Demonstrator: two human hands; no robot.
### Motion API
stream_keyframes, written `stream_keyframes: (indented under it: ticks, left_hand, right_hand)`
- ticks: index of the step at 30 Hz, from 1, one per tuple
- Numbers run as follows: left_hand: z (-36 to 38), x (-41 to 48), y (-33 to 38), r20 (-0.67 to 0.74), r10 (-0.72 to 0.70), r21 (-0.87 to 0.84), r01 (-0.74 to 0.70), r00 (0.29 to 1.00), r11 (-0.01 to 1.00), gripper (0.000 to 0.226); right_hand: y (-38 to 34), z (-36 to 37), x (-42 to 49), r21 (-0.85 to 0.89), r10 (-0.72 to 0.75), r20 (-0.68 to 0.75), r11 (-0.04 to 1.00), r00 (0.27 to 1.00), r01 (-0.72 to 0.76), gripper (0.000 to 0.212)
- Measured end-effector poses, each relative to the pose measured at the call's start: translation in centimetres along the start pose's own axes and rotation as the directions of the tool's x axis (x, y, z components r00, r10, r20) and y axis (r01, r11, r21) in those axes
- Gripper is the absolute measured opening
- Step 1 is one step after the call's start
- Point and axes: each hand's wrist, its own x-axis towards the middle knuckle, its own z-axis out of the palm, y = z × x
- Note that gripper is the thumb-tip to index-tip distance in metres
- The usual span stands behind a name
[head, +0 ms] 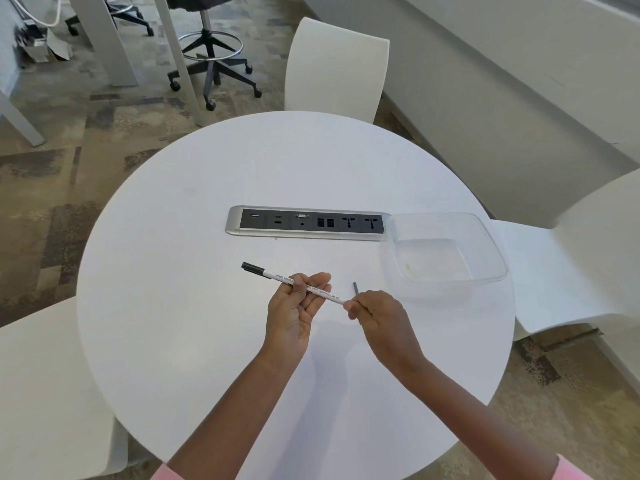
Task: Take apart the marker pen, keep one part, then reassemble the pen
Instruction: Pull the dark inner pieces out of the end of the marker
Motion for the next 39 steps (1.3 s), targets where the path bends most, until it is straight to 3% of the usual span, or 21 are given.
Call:
stream_keyframes:
  ticks: [4,6,8,10,15,21,26,29,34,36,39]
  left_hand:
    - [-0.2,-0.3,0.0,0.031,0.004,0.049,-0.006,1.0,0.999,0.028]
    - [-0.3,-0.3,0.0,0.05,0.004,0.068,-0.008,0.999,0.998,0.029]
    - [-0.3,-0.3,0.0,0.062,-0.012,0.06,0.008,0.998,0.998,0.028]
    - [-0.4,-0.3,0.1,0.072,-0.026,0.044,0.023,0.997,0.999,0.027]
    - [-0.9,-0.1,0.3,0.089,-0.034,0.01,0.033,0.995,0.999,0.02]
    - [-2.3,0.5,1.4,0.024,0.007,-0.094,-0.005,1.0,0.996,0.023]
    - [-2.7,0.3,1.6,-0.029,0.015,-0.095,-0.018,0.999,0.995,0.02]
    - [-2.6,0.1,1.5,-0.074,-0.007,-0.105,-0.001,0.997,0.994,0.018]
    - [-2.5,-0.1,1.5,-0.136,-0.048,-0.101,0.034,0.99,0.994,0.017]
    - [-2.4,-0.2,1.6,-0.15,-0.059,-0.098,0.044,0.987,0.994,0.017]
    - [-2.2,-0.4,1.6,-0.168,-0.059,-0.087,0.045,0.984,0.995,0.016]
  right_hand:
    - [-0.5,-1.3,0.3,0.3,0.275,0.232,0.892,0.933,-0.337,0.04]
    - [-0.5,-2.0,0.7,0.421,0.373,0.461,0.707,0.805,-0.569,0.036]
    - [-0.6,-2.7,0.9,0.454,0.379,0.66,0.486,0.648,-0.747,0.033]
    - [-0.6,-3.0,1.0,0.459,0.356,0.697,0.445,0.622,-0.769,0.032]
    - [-0.6,-2.4,0.8,0.332,0.279,0.384,0.848,0.88,-0.413,0.036]
    - [0.4,-2.3,0.0,0.176,0.167,0.108,0.967,0.98,-0.184,0.025]
    - [0.9,-1.5,-1.1,0.124,0.062,-0.091,0.991,0.994,-0.05,0.008]
    - [1.6,-0.9,-1.4,-0.117,-0.15,-0.2,0.985,0.968,0.128,0.014]
    - [2.5,-0.7,-1.4,-0.457,-0.462,-0.247,0.831,0.852,0.318,0.031]
    - [2.6,-0.8,-1.3,-0.482,-0.489,-0.234,0.809,0.841,0.336,0.033]
    - [2.6,-0.8,-1.4,-0.389,-0.426,-0.222,0.863,0.877,0.321,0.031]
